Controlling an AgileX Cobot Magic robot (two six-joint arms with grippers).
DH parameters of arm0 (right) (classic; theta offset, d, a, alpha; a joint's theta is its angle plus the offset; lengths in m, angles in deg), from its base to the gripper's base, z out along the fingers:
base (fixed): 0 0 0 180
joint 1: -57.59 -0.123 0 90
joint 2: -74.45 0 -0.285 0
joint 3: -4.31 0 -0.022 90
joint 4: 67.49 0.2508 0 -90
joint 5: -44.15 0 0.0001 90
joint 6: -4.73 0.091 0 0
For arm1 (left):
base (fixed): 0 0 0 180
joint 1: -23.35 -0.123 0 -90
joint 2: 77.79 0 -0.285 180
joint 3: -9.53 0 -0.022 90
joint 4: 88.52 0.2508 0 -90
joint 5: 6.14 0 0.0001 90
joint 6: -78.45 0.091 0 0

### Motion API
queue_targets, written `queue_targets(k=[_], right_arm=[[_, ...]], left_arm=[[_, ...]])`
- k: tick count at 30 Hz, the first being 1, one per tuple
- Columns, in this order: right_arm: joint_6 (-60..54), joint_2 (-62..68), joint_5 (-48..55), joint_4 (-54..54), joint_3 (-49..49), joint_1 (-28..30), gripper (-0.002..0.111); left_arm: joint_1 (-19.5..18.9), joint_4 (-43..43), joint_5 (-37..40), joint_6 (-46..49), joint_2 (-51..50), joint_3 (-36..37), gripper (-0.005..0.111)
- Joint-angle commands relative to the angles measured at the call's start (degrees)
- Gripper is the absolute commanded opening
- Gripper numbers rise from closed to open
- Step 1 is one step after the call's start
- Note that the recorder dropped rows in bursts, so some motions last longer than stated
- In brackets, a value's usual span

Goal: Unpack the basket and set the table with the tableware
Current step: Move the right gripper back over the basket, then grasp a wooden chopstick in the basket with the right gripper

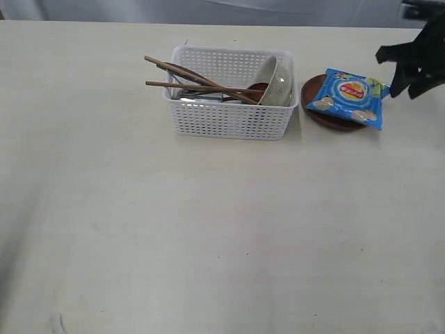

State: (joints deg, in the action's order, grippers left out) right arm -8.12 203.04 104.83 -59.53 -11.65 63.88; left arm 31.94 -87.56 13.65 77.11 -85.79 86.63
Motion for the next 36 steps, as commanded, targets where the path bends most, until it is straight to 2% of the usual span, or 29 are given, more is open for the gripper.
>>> queue_targets(k=[1, 6, 10, 12, 15, 22, 26, 36], right_arm=[[-1.02, -8.01, 1.17, -0.19, -0.78, -1.47, 0.045], [-15.14, -15.96, 1.28, 9.32, -0.78, -7.35, 0.045], [-22.23, -18.95, 1.50, 13.67, -0.78, -15.43, 0.045], [-24.72, -19.10, 1.50, 12.63, -0.78, -20.16, 0.045], [-26.01, -18.12, -0.29, 10.15, -0.78, -27.89, 0.053], [-18.73, -12.42, -10.89, -2.91, -0.78, -41.10, 0.054], [-15.71, -8.62, -12.12, -9.34, -0.78, -44.51, 0.054], [-11.63, -3.28, -16.02, -13.50, -0.78, -44.74, 0.054]], left_arm=[[0.43, 0.20, -0.18, 0.00, 0.21, 0.11, 0.000], [0.43, 0.20, -0.18, 0.00, 0.21, 0.11, 0.000], [0.43, 0.20, -0.18, 0.00, 0.21, 0.11, 0.000], [0.43, 0.20, -0.18, 0.00, 0.21, 0.11, 0.000], [0.43, 0.20, -0.18, 0.00, 0.21, 0.11, 0.000], [0.43, 0.20, -0.18, 0.00, 0.21, 0.11, 0.000], [0.43, 0.20, -0.18, 0.00, 0.21, 0.11, 0.000], [0.43, 0.20, -0.18, 0.00, 0.21, 0.11, 0.000]])
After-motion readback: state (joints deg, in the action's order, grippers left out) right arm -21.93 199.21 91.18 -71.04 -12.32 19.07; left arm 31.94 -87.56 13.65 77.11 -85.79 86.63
